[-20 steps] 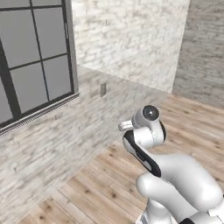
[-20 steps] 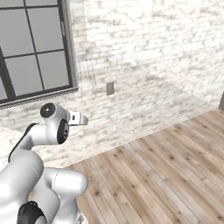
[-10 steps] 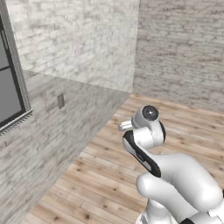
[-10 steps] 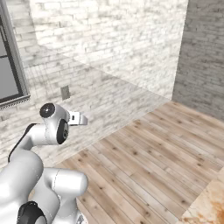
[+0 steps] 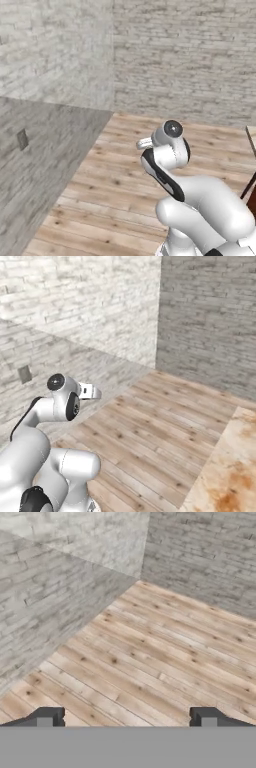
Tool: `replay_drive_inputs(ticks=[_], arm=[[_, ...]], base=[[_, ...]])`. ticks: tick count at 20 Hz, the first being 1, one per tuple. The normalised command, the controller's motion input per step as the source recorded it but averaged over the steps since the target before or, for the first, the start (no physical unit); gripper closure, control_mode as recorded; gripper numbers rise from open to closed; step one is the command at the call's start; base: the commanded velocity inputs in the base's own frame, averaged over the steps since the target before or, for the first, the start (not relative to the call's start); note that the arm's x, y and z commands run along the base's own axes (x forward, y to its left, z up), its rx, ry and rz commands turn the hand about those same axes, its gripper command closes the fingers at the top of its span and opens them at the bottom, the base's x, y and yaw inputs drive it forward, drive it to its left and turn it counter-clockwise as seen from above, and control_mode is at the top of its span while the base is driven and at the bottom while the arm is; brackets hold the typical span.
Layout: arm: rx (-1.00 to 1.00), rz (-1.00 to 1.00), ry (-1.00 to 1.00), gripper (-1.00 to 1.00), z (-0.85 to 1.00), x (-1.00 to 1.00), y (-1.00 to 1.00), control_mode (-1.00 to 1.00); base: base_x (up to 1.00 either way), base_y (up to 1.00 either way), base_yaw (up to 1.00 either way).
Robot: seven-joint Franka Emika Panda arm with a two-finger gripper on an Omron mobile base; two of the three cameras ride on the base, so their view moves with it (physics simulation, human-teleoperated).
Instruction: Place the large bottle from the dining counter next to the other large bottle outside the sink, and place the small bottle from the dining counter next to the other small bottle inside the sink.
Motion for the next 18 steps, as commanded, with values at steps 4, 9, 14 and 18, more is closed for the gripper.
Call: replay_drive_inputs(ticks=[4,9,14,18], arm=[[0.0,0.0,0.0,-1.0,0.0,0.0,0.0,1.0],[0.0,0.0,0.0,-1.0,0.0,0.0,0.0,1.0],[0.0,0.0,0.0,-1.0,0.0,0.0,0.0,1.0],[0.0,0.0,0.0,-1.0,0.0,0.0,0.0,1.0]], base=[[0.71,0.05,-0.31],[0.85,0.24,-0.28],[0.83,0.16,-0.34],[0.76,0.05,-0.39]])
